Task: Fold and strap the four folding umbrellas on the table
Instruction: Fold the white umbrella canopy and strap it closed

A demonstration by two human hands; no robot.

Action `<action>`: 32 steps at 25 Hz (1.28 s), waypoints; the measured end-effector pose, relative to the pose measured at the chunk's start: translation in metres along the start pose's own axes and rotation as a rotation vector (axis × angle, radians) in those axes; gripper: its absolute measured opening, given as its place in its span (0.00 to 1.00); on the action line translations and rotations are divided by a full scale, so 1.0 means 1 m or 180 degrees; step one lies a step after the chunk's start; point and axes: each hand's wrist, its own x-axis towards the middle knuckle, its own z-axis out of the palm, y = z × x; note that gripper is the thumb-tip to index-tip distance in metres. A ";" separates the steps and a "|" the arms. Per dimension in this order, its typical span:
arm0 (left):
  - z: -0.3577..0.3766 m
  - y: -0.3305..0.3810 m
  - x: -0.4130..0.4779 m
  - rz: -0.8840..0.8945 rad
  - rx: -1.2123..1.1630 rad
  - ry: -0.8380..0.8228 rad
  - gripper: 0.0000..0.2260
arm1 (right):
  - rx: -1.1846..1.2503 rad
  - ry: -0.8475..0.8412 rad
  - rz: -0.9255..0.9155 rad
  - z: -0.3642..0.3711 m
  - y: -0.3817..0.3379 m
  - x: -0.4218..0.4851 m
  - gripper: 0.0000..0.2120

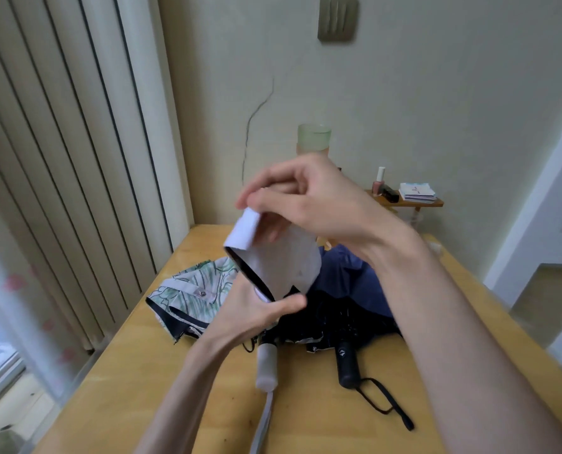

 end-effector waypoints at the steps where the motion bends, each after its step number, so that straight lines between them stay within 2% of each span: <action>1: 0.006 0.006 -0.003 0.0015 -0.0118 0.0071 0.27 | -0.0105 -0.0072 0.0073 0.007 -0.002 0.016 0.06; 3: 0.010 0.014 -0.006 -0.0053 -0.0262 0.0174 0.13 | -0.0272 -0.0365 0.0298 0.017 -0.002 0.040 0.06; 5: 0.005 0.017 -0.007 -0.0140 -0.0395 0.0174 0.09 | -0.0333 -0.0511 0.0370 0.019 0.004 0.052 0.13; 7: -0.002 0.017 -0.007 -0.0199 -0.0569 0.0184 0.07 | -0.0203 -0.0045 0.0081 0.009 0.016 0.052 0.18; 9: -0.008 0.018 -0.007 -0.0197 -0.0709 0.0230 0.08 | -0.0568 0.0386 -0.0197 -0.009 0.032 0.045 0.19; 11: -0.009 0.018 -0.007 -0.0183 -0.0812 0.0280 0.11 | -0.1233 0.0221 -0.0049 -0.021 0.047 0.034 0.23; 13: -0.008 0.020 -0.007 -0.0120 -0.0727 0.0329 0.18 | -0.1196 0.0157 0.0231 -0.019 0.058 0.029 0.20; 16: -0.005 0.022 -0.010 0.0022 -0.0496 0.0378 0.25 | -0.1034 0.0545 0.0316 -0.004 0.062 0.031 0.17; 18: -0.004 0.023 -0.010 0.0018 -0.0540 0.0437 0.21 | -0.1234 0.0609 0.0562 -0.002 0.062 0.033 0.21; 21: -0.003 0.024 -0.010 0.0081 -0.0528 0.0462 0.14 | -0.1055 0.0230 0.0986 -0.012 0.057 0.030 0.27; 23: -0.005 0.023 -0.010 0.0113 -0.0419 0.0440 0.13 | -0.0846 0.0029 0.1063 -0.012 0.054 0.027 0.19; 24: -0.006 0.023 -0.010 0.0118 -0.0317 0.0439 0.14 | -0.0814 0.0111 0.1024 -0.010 0.055 0.027 0.17; 27: -0.010 0.016 -0.008 0.0201 0.0367 0.0575 0.19 | -0.0650 0.0514 0.1011 -0.003 0.058 0.029 0.23; 28: -0.010 0.015 -0.008 0.0244 0.0531 0.0619 0.21 | -0.0624 0.0580 0.1025 -0.001 0.058 0.030 0.22; 30: -0.008 0.013 -0.008 0.0292 0.0560 0.0717 0.24 | -0.0731 0.0641 0.1015 0.002 0.054 0.031 0.18; 32: -0.006 0.014 -0.008 0.0209 0.0140 0.0802 0.21 | -0.0902 0.0743 0.0863 0.004 0.053 0.032 0.18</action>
